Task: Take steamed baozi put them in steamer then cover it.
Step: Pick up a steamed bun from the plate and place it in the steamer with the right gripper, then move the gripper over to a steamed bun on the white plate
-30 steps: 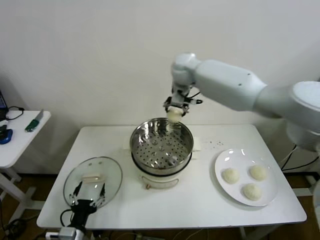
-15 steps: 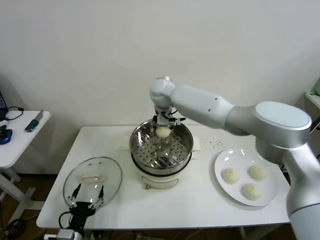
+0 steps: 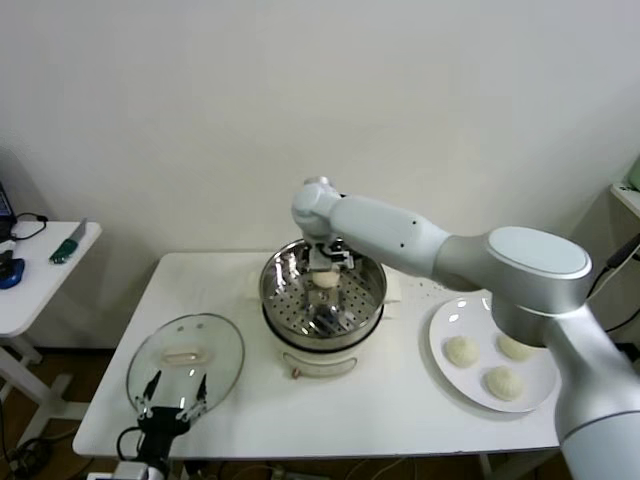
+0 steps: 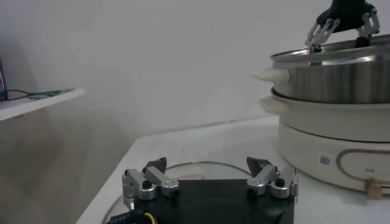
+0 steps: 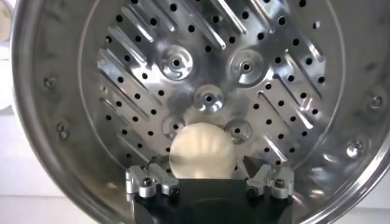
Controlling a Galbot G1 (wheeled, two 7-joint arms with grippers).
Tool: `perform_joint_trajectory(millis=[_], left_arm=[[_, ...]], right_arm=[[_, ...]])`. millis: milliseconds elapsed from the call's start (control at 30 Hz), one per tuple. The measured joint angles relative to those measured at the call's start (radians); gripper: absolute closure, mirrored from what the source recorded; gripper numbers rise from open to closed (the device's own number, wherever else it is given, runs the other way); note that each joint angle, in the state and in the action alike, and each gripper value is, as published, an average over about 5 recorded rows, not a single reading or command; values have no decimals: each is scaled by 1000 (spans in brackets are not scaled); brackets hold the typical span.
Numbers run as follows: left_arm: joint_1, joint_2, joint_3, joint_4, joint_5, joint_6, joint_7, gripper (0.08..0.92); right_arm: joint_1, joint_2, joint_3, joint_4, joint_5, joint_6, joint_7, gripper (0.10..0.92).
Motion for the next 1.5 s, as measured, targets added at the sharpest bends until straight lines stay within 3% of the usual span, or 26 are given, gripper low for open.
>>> perform_joint_trajectory(millis=[233, 433, 767, 967, 1200, 1500], left_arm=[[8, 0, 0, 0, -2, -4, -1, 177], [16, 6, -1, -6, -7, -4, -2, 177], [21, 9, 3, -31, -19, 3, 0, 177], [21, 8, 11, -35, -20, 8, 0, 177], [13, 2, 16, -38, -28, 18, -15, 177], [19, -5, 5, -34, -35, 26, -20, 177]], right_arm=[[36, -24, 8, 25, 50, -7, -18, 202], [133, -82, -44, 61, 231, -80, -37, 203], [327, -302, -265, 204, 687, -436, -4, 203], [358, -473, -340, 296, 874, -642, 13, 203], [296, -651, -357, 349, 955, -786, 26, 203], [116, -755, -281, 335, 916, -854, 36, 203]])
